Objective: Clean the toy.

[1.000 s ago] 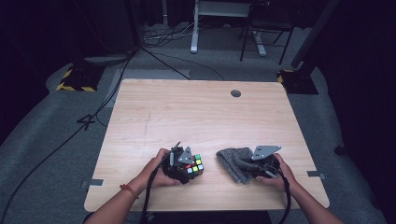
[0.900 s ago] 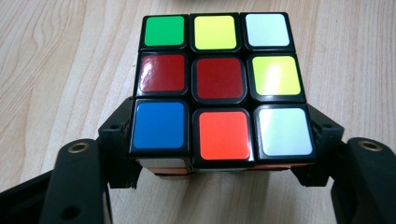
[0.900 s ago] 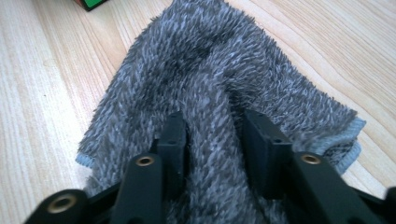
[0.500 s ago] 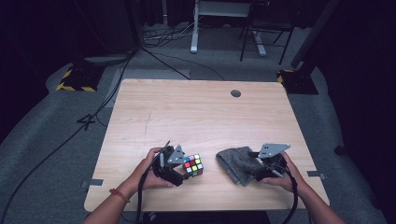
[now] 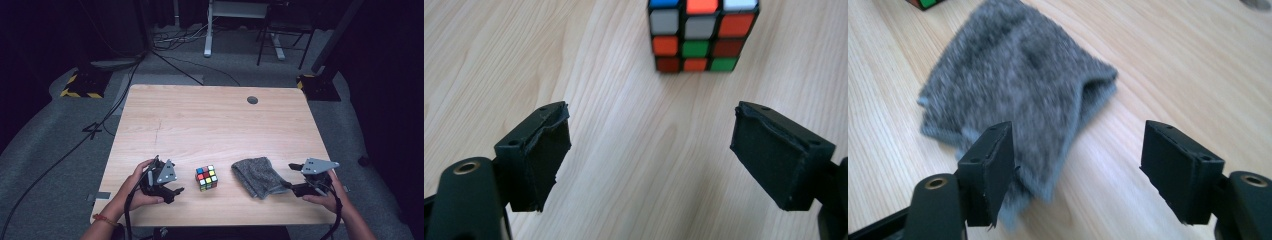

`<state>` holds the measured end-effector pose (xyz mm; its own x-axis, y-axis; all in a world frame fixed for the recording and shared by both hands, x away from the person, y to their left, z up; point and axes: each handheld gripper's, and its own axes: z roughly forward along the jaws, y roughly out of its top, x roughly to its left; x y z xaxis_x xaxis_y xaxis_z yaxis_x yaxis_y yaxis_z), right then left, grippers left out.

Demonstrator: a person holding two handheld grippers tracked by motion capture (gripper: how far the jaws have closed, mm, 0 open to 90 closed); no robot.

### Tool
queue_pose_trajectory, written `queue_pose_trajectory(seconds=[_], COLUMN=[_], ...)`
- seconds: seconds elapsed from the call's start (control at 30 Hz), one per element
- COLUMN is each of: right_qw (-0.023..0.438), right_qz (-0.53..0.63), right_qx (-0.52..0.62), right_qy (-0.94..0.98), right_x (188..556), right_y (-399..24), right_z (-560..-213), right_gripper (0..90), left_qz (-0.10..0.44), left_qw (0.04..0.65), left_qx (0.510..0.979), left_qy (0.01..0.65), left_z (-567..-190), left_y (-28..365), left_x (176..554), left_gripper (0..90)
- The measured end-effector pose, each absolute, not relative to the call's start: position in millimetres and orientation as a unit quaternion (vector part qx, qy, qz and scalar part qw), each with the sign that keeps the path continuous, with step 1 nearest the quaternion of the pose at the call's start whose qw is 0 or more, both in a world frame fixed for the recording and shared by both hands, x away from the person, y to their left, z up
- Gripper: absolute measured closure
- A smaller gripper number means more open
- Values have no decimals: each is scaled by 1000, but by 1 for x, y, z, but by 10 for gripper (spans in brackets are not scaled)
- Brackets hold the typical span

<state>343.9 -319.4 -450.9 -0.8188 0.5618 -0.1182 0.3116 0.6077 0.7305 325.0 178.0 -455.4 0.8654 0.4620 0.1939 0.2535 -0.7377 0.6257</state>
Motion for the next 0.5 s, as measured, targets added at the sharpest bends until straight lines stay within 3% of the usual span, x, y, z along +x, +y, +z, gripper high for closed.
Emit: queue_pose_trajectory(seconds=[0.5], right_qw=[163], right_qz=[358], right_qx=[376], right_qy=[839], right_x=[343], right_y=[-388], right_z=[-498], right_gripper=[275], left_qz=[161], left_qw=[298], left_qx=[906], left_qy=[255], left_z=[-481], left_y=[215], left_x=[335], left_gripper=[177])
